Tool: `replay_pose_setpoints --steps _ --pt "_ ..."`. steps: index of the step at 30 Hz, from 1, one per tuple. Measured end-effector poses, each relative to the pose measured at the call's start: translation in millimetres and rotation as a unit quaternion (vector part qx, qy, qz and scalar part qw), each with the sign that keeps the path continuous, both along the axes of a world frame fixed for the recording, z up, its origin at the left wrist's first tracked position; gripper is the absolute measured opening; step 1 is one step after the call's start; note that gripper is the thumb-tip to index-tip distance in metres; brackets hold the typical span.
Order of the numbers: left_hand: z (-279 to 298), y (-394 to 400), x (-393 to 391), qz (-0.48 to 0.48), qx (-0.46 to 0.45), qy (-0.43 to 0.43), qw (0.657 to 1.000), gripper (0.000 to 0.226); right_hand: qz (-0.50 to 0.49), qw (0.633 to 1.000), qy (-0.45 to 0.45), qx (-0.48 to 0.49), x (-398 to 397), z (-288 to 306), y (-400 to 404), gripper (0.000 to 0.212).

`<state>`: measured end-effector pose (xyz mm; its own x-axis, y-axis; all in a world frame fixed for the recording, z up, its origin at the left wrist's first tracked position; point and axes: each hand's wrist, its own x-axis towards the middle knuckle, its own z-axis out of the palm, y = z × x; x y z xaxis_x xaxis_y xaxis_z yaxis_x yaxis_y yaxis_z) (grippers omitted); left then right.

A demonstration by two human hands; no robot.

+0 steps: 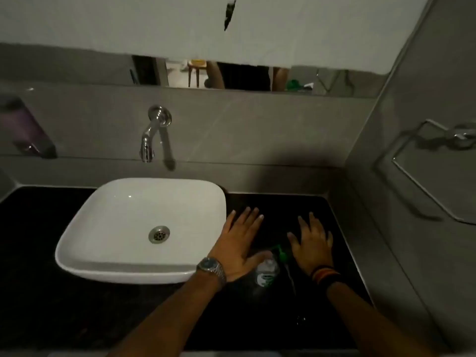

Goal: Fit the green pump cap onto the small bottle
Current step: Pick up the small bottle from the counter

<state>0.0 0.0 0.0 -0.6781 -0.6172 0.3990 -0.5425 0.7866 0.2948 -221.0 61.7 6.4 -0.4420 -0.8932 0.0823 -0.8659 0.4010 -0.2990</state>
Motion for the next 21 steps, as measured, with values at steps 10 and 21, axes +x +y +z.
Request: replay_pose_setpoints --steps 10,21 --pt "-70.7 28.8 -13.7 0.032 0.175 0.024 0.984 0.068 -0.044 0.967 -0.136 0.212 -3.5 -35.5 -17.3 0.047" --pt "-84.0 32.1 -27.7 0.083 0.220 0.103 0.966 0.057 -0.015 0.971 -0.124 0.205 -8.6 -40.8 -56.1 0.047"
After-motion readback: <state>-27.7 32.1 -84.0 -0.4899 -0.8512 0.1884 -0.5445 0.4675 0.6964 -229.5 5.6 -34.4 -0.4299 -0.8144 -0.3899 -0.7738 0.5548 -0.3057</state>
